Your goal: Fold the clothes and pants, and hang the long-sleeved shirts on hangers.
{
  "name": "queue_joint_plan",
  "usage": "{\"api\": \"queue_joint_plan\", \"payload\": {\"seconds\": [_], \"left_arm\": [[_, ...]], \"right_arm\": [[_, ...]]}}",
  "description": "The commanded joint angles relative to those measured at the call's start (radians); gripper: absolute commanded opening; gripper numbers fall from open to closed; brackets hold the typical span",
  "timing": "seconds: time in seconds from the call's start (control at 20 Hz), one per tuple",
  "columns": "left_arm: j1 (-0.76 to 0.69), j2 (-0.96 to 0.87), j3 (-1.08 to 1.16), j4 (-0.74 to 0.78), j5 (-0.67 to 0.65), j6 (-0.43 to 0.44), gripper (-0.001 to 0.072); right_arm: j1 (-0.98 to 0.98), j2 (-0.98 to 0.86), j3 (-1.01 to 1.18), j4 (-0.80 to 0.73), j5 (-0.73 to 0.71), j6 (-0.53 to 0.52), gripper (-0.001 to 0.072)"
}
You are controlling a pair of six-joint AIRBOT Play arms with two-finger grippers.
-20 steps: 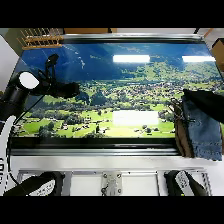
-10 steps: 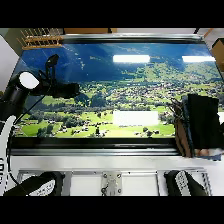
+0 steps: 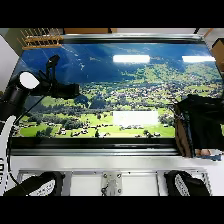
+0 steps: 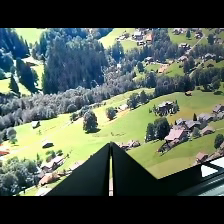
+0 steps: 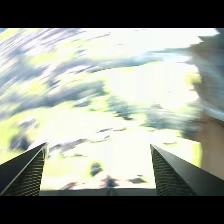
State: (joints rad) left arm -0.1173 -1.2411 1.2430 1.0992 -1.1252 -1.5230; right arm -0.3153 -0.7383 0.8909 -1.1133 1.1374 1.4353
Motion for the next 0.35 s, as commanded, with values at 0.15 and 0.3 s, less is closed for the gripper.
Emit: {"api": "queue_joint_plan", "payload": {"seconds": [0.15,0.3], "left_arm": [[0.0,0.0,0.0,-0.001,0.001,0.001,0.0008],[0.0,0.0,0.0,-0.001,0.001,0.001,0.0007]], "right_arm": [[0.311,-0.116,0.001,0.07,-0.03,-0.067,0.0019],[0.311,-0.117,0.001,0.07,-0.031,-0.067,0.0019]]}}
